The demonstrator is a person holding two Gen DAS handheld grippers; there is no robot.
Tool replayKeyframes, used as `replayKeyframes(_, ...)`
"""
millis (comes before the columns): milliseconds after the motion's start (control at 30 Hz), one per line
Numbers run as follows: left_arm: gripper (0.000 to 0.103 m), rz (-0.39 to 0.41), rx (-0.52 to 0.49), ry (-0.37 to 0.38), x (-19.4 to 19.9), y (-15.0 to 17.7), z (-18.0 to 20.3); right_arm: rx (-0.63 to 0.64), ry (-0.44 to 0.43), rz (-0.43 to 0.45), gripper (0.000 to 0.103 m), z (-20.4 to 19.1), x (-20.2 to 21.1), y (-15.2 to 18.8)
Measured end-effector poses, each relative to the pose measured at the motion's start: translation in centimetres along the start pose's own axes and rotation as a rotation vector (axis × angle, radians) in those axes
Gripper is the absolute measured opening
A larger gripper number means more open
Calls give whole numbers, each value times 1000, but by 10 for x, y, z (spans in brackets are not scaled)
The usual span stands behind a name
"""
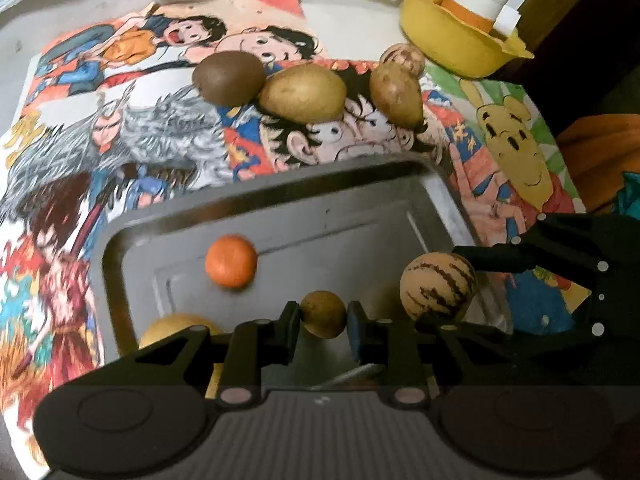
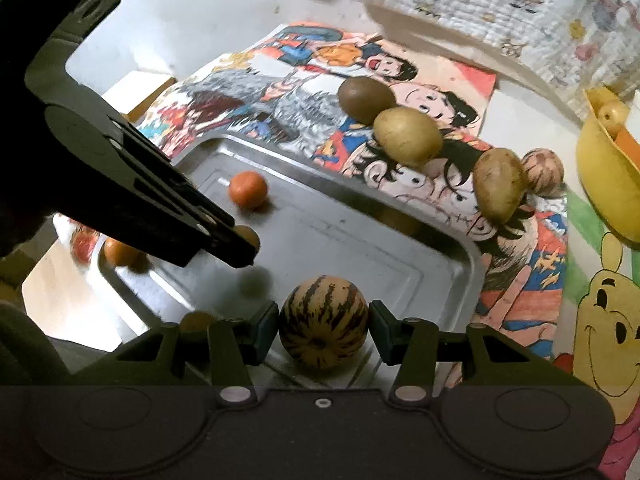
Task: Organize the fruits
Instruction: 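Carry both fruits onto the metal tray and open both tools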
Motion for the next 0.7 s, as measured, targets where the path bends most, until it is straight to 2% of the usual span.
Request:
replayKeyframes(267,28,-27,73,-28,-1,20,-8,125,33,-31,52,-25,-8,7)
replayKeyframes(467,28,-55,97,-39,-7,26,-8,138,58,-22,52,-30,-9,10)
replayKeyframes(500,31,-64,102,-39,-9,27,-8,139,65,-17,52,-31,-9,12)
replayKeyframes(600,56,-81,117,-51,-13,32,-6,114,67,-11,56,-31,-7,18)
replayKeyframes(700,59,-70,118,-63,-11,37,-4,84,67,-1,60,-29,-4,24)
Point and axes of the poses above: each gripper's, at about its wrist camera, not at the fingertips, and x roughly against the way its jaws point, z to its right, y to its underside, the point moved 4 cm from there along -x, roughly the way its jaws point, and after that the axes turned 15 degrees about -z, right-handed, at the moved point
